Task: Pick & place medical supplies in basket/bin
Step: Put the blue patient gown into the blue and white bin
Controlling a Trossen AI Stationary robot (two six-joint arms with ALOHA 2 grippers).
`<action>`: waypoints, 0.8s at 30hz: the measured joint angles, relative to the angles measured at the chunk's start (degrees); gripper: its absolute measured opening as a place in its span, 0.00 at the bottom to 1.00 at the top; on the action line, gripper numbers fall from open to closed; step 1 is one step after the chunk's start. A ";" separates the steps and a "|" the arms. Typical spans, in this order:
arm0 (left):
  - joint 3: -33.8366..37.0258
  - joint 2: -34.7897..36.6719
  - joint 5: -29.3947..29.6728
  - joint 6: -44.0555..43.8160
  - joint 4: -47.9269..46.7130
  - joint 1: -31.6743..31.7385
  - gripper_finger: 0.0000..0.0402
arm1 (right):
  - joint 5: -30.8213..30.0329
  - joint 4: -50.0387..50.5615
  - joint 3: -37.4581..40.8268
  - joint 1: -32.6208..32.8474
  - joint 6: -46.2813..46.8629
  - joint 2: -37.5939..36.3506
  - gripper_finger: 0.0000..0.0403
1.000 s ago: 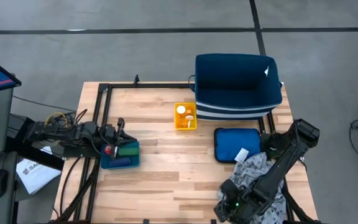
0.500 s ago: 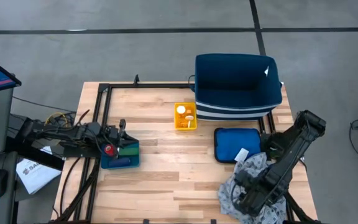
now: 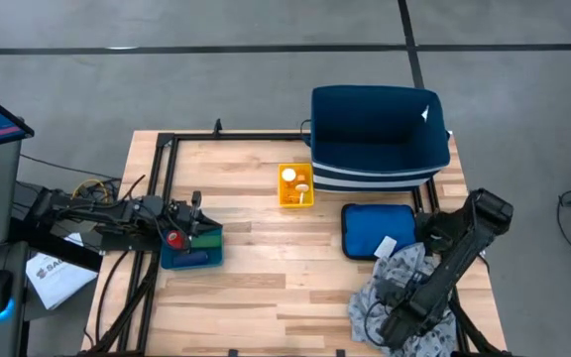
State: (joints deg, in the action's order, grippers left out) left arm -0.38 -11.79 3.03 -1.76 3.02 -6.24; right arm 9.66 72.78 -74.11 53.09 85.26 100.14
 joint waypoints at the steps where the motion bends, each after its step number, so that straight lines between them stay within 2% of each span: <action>1: 0.00 0.00 0.00 0.00 -0.02 0.00 0.00 | 0.64 -1.37 1.30 0.68 0.80 0.00 0.69; 8: 0.00 0.00 0.00 0.00 -0.02 0.00 0.00 | 2.24 -12.84 9.76 4.98 10.48 -0.02 0.71; 12: 0.00 0.00 -0.02 0.00 -0.02 0.00 0.00 | 0.88 -21.07 13.73 6.37 15.73 -0.02 0.71; 16: 0.00 0.00 -0.02 0.00 -0.02 0.00 0.00 | -0.26 -25.01 16.30 7.10 20.35 0.24 0.68; 20: 0.00 0.00 -0.02 0.00 -0.02 0.00 0.00 | -2.29 -25.47 17.00 7.31 22.66 0.22 0.55; 24: 0.00 0.00 -0.04 0.00 -0.02 0.00 0.00 | -5.57 -25.78 17.10 6.43 22.79 0.26 0.32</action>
State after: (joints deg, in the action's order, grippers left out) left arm -0.38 -11.79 2.98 -1.76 3.01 -6.24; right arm 4.09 47.00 -57.01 59.52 108.05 100.40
